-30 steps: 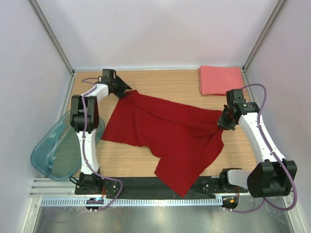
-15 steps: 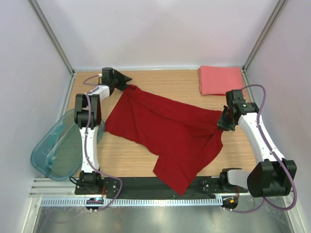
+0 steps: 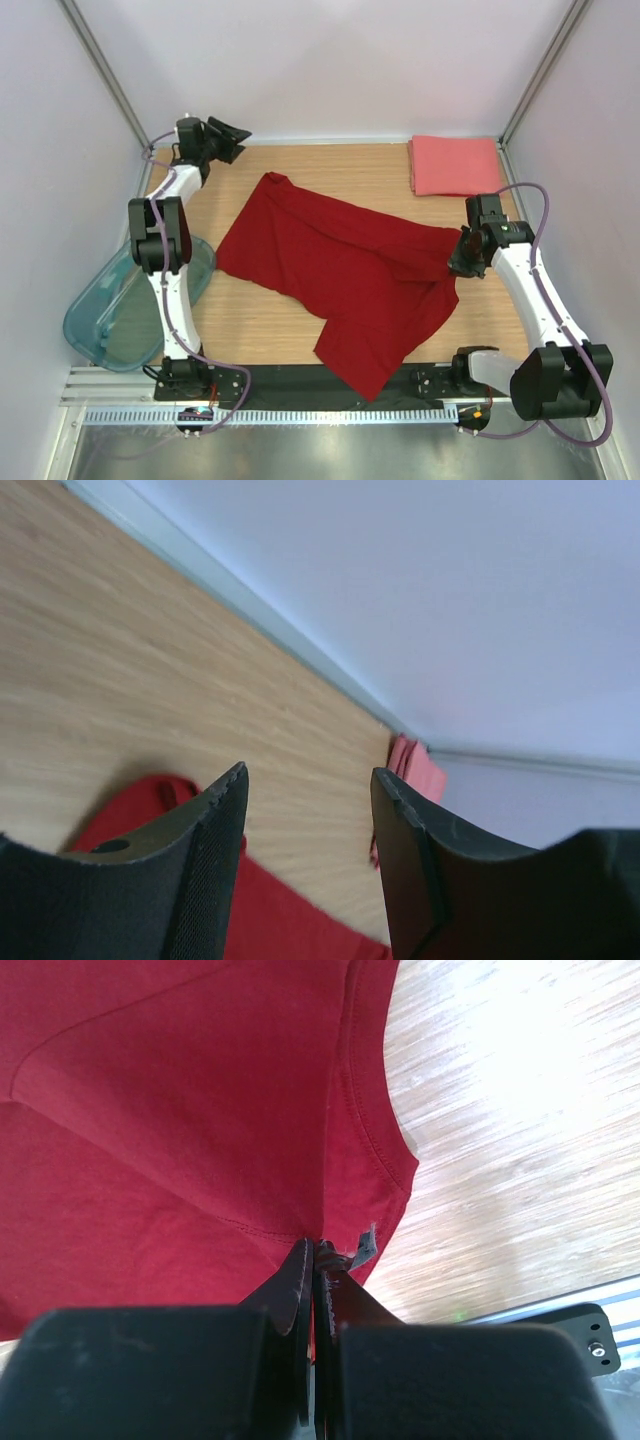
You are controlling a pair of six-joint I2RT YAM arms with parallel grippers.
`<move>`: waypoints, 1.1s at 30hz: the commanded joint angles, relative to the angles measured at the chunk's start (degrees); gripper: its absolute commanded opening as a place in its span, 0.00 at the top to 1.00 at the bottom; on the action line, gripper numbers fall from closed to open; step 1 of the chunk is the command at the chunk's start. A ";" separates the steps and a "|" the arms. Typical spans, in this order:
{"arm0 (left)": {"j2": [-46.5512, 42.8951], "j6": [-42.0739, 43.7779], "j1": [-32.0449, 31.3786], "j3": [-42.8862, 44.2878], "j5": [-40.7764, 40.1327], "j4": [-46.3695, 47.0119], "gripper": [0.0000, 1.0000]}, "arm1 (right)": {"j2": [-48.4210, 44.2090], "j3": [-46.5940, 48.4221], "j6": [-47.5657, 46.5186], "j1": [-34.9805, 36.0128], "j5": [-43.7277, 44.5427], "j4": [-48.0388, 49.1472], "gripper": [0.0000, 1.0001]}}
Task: Fold and stack the t-shirts
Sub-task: Fold the tshirt
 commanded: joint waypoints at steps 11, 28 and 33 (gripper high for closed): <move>-10.92 23.94 -6.28 -8.13 -4.88 -28.62 0.68 | -2.03 -0.79 0.78 -0.09 -0.27 2.17 0.99; -2.05 20.87 -7.16 -0.22 -8.59 -33.89 0.62 | -3.09 -1.32 1.31 -0.09 0.52 1.64 0.99; -0.82 19.29 -7.60 0.75 -8.16 -31.87 0.62 | -2.74 -1.49 1.39 -0.09 0.44 1.99 0.99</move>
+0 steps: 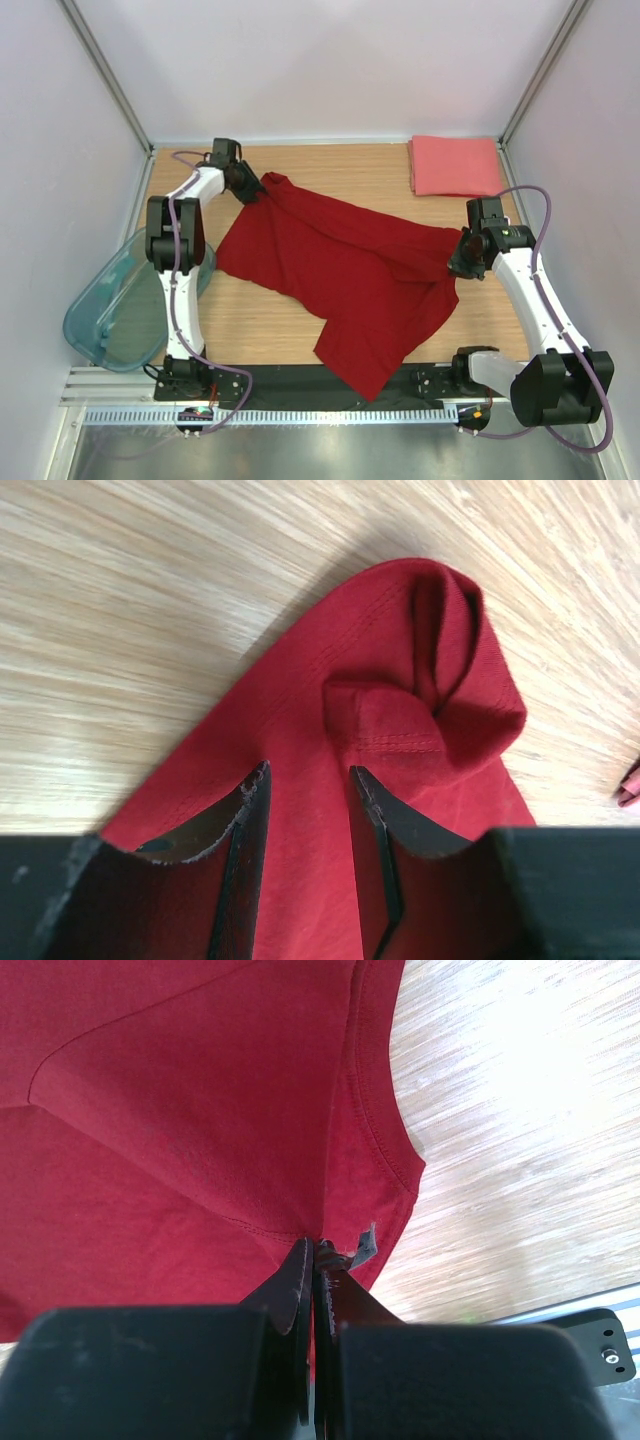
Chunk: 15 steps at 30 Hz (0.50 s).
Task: Fold and stack the t-shirts
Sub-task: Fold the tshirt
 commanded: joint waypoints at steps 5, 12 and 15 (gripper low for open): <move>0.76 -2.09 -0.65 2.85 0.78 3.10 0.63 | -0.31 0.48 0.39 -0.09 0.56 0.83 0.99; 3.40 -2.88 -0.74 4.43 0.61 3.28 0.63 | 0.04 1.18 0.13 -0.09 0.83 0.75 0.99; 4.37 -3.32 -0.83 5.40 0.52 3.28 0.63 | 0.75 1.27 0.04 -0.18 0.83 1.01 0.99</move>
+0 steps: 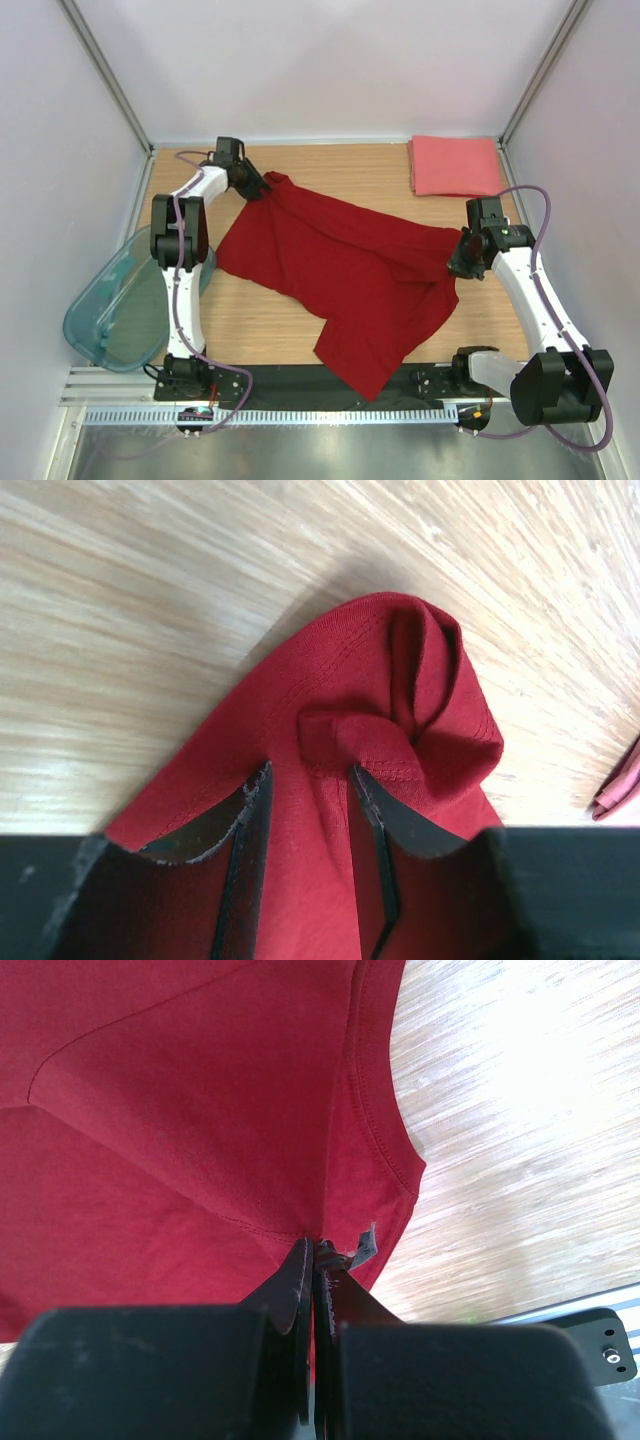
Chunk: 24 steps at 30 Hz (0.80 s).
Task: Fold and stack the t-shirts
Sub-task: Fold the tshirt
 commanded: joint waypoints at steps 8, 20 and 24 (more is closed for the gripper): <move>1.64 -0.57 -0.48 4.05 -0.77 1.66 0.66 | 1.19 1.62 -0.49 -0.09 0.74 0.99 0.99; -2.76 -1.62 -1.80 0.27 -4.28 5.27 0.62 | 1.80 1.97 -0.58 -0.18 0.83 1.34 0.99; -2.41 -1.36 -1.80 0.97 -4.81 4.83 0.63 | 1.98 1.88 -0.49 -0.18 0.92 1.69 0.99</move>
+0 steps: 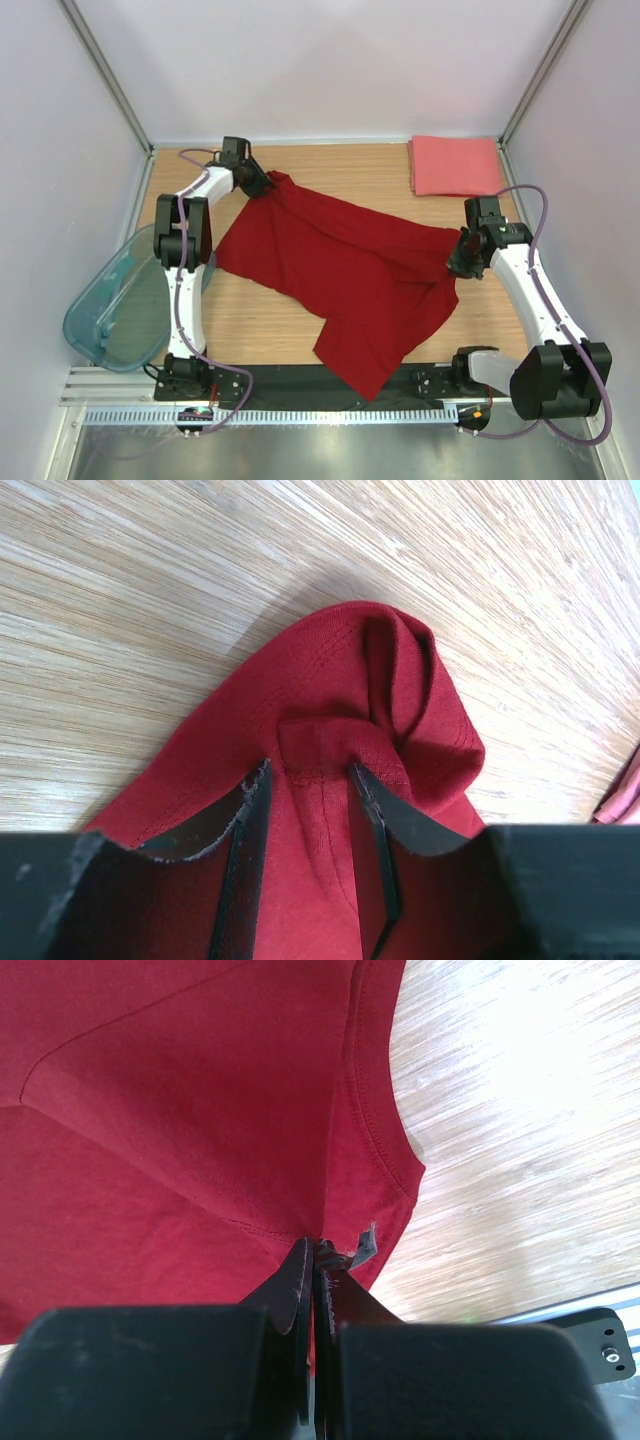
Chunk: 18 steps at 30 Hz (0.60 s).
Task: Fold and stack the t-shirts
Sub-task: Fold the tshirt
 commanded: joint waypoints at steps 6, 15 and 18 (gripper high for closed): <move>-0.63 0.08 -0.10 3.50 -1.96 -0.58 0.63 | 0.82 1.84 -0.36 -0.09 0.72 1.91 0.99; 2.98 1.49 -0.10 8.51 -2.31 -3.31 0.69 | 1.70 2.72 -0.80 0.00 0.81 1.74 0.99; 2.45 1.75 -0.10 7.82 -1.69 -3.48 0.69 | 1.62 2.81 -0.88 -0.09 1.07 1.74 0.99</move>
